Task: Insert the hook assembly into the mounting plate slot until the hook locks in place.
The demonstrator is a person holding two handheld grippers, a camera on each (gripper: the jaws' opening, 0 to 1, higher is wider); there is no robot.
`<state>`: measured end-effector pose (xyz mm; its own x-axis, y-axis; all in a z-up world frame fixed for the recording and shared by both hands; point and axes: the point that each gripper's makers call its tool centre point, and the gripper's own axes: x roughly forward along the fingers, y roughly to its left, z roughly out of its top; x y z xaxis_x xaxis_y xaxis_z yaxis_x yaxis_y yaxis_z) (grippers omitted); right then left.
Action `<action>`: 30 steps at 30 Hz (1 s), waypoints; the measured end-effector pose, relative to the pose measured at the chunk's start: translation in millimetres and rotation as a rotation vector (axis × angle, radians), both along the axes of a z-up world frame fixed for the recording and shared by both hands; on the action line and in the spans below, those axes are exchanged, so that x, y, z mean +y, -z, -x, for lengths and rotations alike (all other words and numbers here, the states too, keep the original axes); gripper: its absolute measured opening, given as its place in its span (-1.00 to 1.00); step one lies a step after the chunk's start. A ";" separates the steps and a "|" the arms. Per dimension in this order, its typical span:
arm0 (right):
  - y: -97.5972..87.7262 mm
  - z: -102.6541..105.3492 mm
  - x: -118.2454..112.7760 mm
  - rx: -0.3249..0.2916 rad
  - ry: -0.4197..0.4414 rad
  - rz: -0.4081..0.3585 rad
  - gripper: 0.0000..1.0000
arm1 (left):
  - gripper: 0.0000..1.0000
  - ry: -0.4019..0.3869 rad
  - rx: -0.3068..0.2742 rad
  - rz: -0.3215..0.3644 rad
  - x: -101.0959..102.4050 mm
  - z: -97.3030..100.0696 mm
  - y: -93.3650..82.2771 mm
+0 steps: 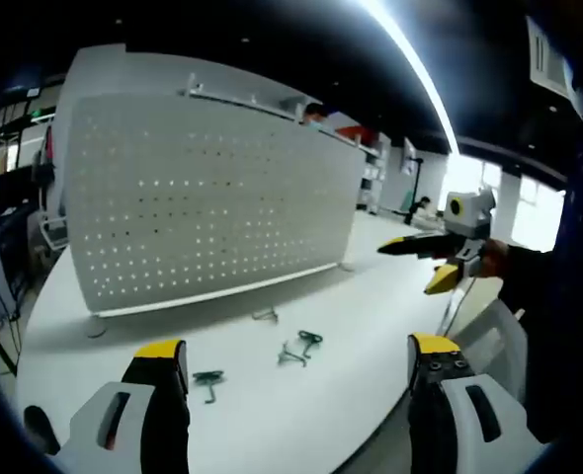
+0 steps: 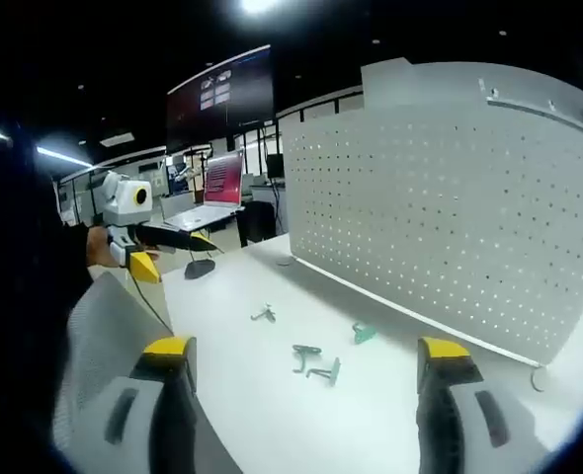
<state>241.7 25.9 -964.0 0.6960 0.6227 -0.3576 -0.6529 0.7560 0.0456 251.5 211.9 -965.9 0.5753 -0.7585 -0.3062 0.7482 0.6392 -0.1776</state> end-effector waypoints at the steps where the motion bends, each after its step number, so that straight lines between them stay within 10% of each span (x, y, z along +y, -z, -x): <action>1: -0.1 0.3 0.2 0.000 0.000 0.002 0.78 | 0.87 0.000 -0.001 0.000 0.2 -0.1 0.0; 30: 1.6 0.5 13.1 0.024 -0.007 0.041 0.74 | 0.79 0.001 0.011 0.017 11.8 -4.5 9.2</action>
